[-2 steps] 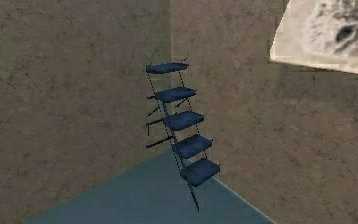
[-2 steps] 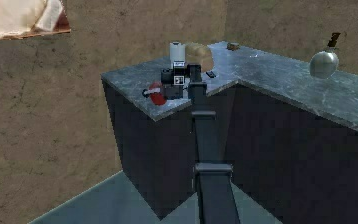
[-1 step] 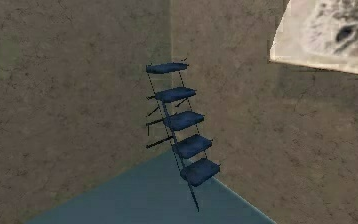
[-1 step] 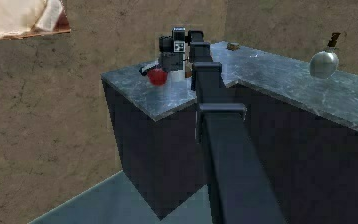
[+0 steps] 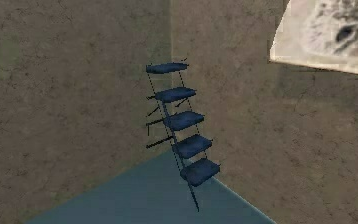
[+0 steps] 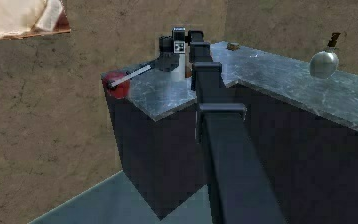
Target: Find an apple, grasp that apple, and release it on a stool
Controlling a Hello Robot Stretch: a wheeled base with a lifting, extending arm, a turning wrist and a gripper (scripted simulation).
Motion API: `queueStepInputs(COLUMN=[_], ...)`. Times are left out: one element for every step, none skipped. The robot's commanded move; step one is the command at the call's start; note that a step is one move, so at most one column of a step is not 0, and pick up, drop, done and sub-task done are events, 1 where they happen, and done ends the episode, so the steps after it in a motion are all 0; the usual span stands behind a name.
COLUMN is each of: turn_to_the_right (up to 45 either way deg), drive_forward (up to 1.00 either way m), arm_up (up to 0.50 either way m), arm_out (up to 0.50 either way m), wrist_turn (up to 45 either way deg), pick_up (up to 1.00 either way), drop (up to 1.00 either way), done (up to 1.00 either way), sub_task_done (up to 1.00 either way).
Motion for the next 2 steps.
queueStepInputs(turn_to_the_right=[0.0, 0.0], drive_forward=[0.00, 0.00], arm_up=[0.00, 0.00], arm_out=[0.00, 0.00], wrist_turn=[-45.0, -21.0], pick_up=[0.00, 0.00], drop=[0.00, 0.00], done=[0.00, 0.00], sub_task_done=[0.00, 0.00])
